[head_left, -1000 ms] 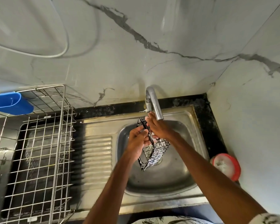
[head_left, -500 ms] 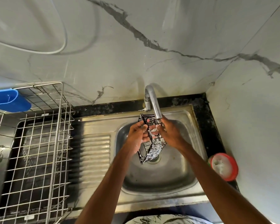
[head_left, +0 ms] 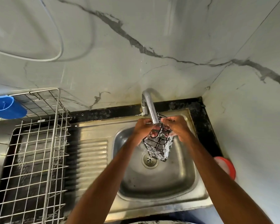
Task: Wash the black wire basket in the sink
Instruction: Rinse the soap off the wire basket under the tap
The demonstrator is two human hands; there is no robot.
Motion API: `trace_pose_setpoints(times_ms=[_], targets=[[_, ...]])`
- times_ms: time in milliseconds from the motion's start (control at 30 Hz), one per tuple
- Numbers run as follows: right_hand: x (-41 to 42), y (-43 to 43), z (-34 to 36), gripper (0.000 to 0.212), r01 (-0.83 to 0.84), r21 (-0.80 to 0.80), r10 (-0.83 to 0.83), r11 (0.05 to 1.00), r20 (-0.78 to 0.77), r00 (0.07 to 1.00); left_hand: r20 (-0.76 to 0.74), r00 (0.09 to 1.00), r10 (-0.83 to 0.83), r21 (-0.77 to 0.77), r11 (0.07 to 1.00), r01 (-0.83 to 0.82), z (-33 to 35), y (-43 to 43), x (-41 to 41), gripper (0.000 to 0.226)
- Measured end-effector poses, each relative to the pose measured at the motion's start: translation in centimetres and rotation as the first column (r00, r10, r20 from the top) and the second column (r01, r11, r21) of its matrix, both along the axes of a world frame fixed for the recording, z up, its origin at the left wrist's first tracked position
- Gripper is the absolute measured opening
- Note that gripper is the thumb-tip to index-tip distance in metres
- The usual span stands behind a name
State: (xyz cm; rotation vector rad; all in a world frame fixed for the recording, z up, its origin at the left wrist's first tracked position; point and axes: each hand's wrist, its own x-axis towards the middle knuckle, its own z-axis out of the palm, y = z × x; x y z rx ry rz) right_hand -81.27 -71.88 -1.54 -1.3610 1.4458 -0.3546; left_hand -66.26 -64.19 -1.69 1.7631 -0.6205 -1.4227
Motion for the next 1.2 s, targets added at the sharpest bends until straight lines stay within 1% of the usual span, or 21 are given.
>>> trace_pose_setpoints(times_ms=[67,100,133,267,333,400,433,467,500,567,633,733,767,833,900,933,967,1033,1100,1133,1200], targets=[[-0.1,0.2,0.2,0.023,0.111,0.086,-0.116,0.990,0.059,0.991,0.126,0.992,-0.029,0.004,1.000,0.029,-0.1,-0.3,-0.4,0.015],[-0.3,0.1,0.2,0.020,0.154,0.098,-0.161,0.983,0.073,0.984,0.173,0.984,-0.045,-0.006,0.999,0.047,-0.4,-0.2,-0.5,0.017],[-0.4,-0.1,0.1,0.018,0.184,0.108,-0.193,0.977,0.078,0.978,0.180,0.982,-0.054,-0.014,0.998,0.057,-0.7,-0.1,-0.4,0.017],[-0.9,-0.3,0.8,0.014,0.274,0.189,-0.302,0.943,0.137,0.944,0.038,0.998,-0.055,-0.093,0.994,0.058,-1.7,1.5,0.9,0.020],[-0.9,0.0,1.3,0.013,0.298,0.184,-0.327,0.937,0.159,0.931,0.029,0.995,-0.099,-0.130,0.986,0.102,-2.0,2.6,1.9,0.023],[-0.7,0.5,1.5,0.011,0.342,0.201,-0.379,0.918,0.192,0.905,0.037,0.992,-0.123,-0.117,0.985,0.127,-2.6,3.5,2.8,0.026],[-0.5,0.9,1.6,0.010,0.370,0.225,-0.415,0.901,0.208,0.886,0.071,0.990,-0.121,-0.111,0.986,0.129,-2.8,3.5,3.0,0.028],[-0.3,1.3,1.6,0.010,0.393,0.247,-0.447,0.886,0.220,0.867,0.151,0.983,-0.104,-0.117,0.986,0.122,-2.8,3.5,3.0,0.031],[0.0,1.7,1.6,0.012,0.413,0.265,-0.474,0.871,0.233,0.849,0.273,0.959,-0.081,-0.124,0.985,0.118,-2.9,3.1,2.6,0.031],[0.6,2.7,1.7,0.016,0.441,0.281,-0.508,0.852,0.240,0.827,0.517,0.855,-0.036,-0.119,0.986,0.114,-2.3,2.1,0.9,0.031],[1.1,3.7,1.7,0.012,0.468,0.299,-0.540,0.832,0.240,0.807,0.644,0.763,-0.064,-0.078,0.986,0.149,-2.3,0.9,-1.2,0.038],[1.5,5.0,1.4,0.015,0.488,0.365,-0.587,0.793,0.241,0.773,0.772,0.600,-0.212,0.040,0.957,0.287,-2.6,-0.3,-3.7,0.068],[1.4,5.2,1.3,0.017,0.484,0.386,-0.592,0.785,0.237,0.770,0.785,0.565,-0.253,0.049,0.935,0.351,-2.3,-0.4,-4.2,0.070],[1.0,5.2,1.5,0.019,0.476,0.441,-0.613,0.761,0.247,0.751,0.802,0.525,-0.286,-0.002,0.877,0.480,-1.6,-0.5,-4.9,0.056],[0.4,5.0,2.1,0.019,0.450,0.501,-0.631,0.739,0.282,0.723,0.814,0.502,-0.292,-0.041,0.833,0.552,-2.0,0.0,-4.6,0.053],[0.1,5.0,2.5,0.019,0.431,0.527,-0.635,0.732,0.298,0.713,0.794,0.517,-0.318,-0.027,0.832,0.554,-3.0,0.3,-3.8,0.053],[-0.3,5.1,3.0,0.019,0.417,0.544,-0.633,0.728,0.300,0.713,0.795,0.505,-0.336,0.017,0.844,0.536,-3.4,0.7,-2.7,0.052],[-0.9,5.4,3.5,0.025,0.423,0.561,-0.651,0.711,0.299,0.698,0.717,0.627,-0.304,0.063,0.925,0.376,-4.6,1.2,-0.6,0.053],[-1.2,5.6,4.3,0.034,0.436,0.565,-0.670,0.700,0.311,0.674,0.623,0.733,-0.275,0.054,0.949,0.311,-3.9,1.4,0.1,0.055],[-1.2,5.6,4.4,0.034,0.439,0.562,-0.674,0.701,0.321,0.665,0.614,0.745,-0.262,0.025,0.949,0.313,-3.8,1.3,-0.2,0.056],[-1.0,5.5,3.8,0.025,0.457,0.560,-0.690,0.691,0.321,0.649,0.633,0.731,-0.254,-0.024,0.938,0.347,-3.9,1.5,-1.2,0.054]])
